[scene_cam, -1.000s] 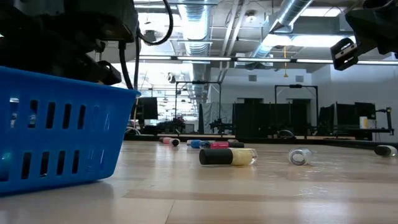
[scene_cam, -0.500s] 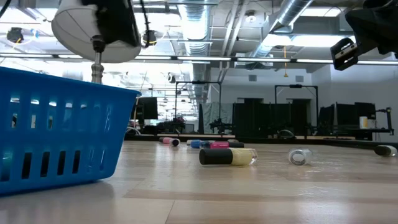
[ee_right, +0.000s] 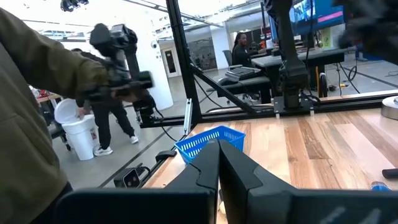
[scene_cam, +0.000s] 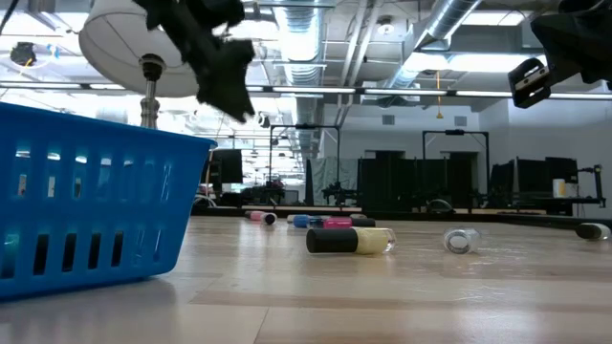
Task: Pick & Place Nail Polish
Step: Put the pink nail polish bottle in the blue bin
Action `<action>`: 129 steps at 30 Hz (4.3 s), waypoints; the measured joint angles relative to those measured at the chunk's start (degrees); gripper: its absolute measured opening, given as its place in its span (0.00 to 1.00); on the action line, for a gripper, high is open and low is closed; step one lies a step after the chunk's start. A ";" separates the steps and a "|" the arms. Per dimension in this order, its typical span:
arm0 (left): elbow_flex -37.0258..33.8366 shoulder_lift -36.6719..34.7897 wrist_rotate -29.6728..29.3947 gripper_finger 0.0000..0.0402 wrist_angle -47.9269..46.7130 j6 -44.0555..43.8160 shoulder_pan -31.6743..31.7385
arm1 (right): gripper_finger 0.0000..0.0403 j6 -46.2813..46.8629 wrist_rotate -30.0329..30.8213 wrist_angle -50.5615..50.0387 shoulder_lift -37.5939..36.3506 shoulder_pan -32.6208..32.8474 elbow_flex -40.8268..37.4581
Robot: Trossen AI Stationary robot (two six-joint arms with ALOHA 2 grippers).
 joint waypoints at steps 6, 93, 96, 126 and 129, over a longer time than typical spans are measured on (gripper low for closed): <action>0.17 6.84 4.25 0.57 2.18 8.51 7.12 | 0.00 0.01 0.01 0.00 0.01 0.00 -0.01; 7.80 5.21 4.97 0.13 -11.18 10.81 -11.98 | 0.00 -0.01 0.01 -0.02 0.01 0.00 0.00; 7.93 0.09 4.92 0.13 -11.09 4.58 -21.57 | 0.00 0.01 0.03 -0.02 0.01 -0.02 0.00; 7.91 25.07 6.95 0.13 -8.17 -9.35 -60.98 | 0.00 0.01 0.01 0.00 -0.01 0.00 0.00; 7.91 26.15 7.81 0.13 -7.21 -6.92 -60.66 | 0.00 0.01 0.01 0.00 0.00 -0.02 -0.01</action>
